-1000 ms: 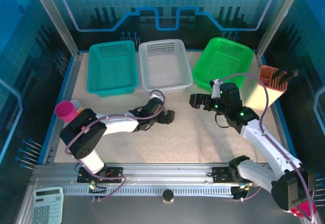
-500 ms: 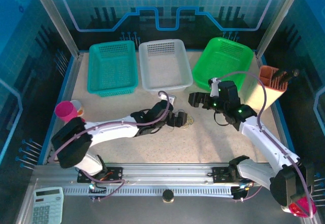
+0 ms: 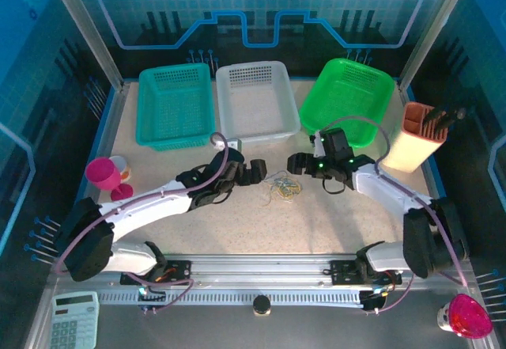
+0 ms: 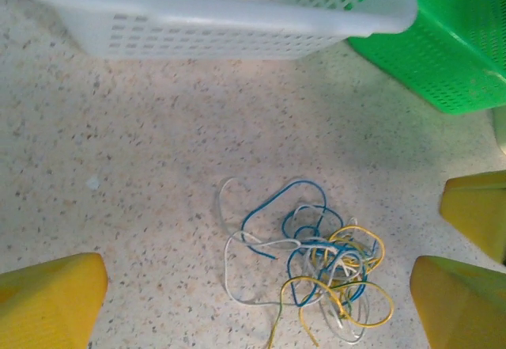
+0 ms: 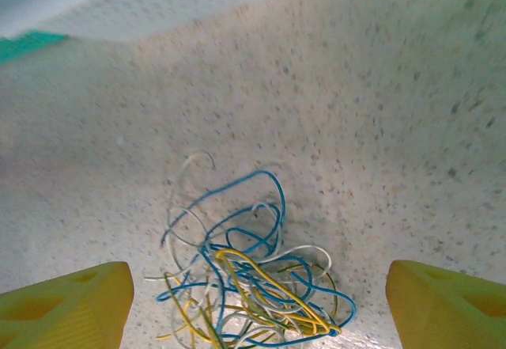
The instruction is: Untangle the cables
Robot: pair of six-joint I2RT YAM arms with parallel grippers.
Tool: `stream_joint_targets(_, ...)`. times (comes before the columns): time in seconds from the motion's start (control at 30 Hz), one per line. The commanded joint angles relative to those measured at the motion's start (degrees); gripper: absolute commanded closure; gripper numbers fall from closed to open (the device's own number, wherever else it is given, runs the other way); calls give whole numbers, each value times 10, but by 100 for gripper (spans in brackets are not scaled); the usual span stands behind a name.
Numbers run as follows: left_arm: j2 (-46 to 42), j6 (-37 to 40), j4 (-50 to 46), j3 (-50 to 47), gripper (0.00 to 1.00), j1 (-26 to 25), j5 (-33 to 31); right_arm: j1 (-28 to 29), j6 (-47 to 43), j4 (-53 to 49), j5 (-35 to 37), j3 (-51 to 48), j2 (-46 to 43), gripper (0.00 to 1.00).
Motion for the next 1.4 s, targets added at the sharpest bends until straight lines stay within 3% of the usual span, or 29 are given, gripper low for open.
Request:
stream_joint_targets(0.0, -6, -53, -8, -13, 1, 2, 14, 23, 15, 29, -16, -15, 37, 16)
stream_joint_targets(0.2, -14, -84, -19, -27, 1, 3, 3, 83, 60, 89, -46, -4, 113, 20)
stream_joint_targets(0.33, -24, -100, -33, -32, 1, 8, -2, 110, 89, 140, -78, 1, 114, 22)
stream_joint_targets(0.7, -42, -144, -48, -56, 1, 11, 57, 99, 24, 21, -5, 38, 25, 18)
stream_joint_targets(0.83, -33, -112, -76, -59, 22, 9, 111, 100, 30, 10, -12, 21, 5, 21)
stream_joint_targets(1.03, 3, -60, -155, -32, 55, -27, 97, 103, 40, 13, -13, 1, -11, 26)
stream_joint_targets(1.37, 120, -46, -216, 50, 56, -97, 35, 104, 44, 48, -34, -6, 17, 35)
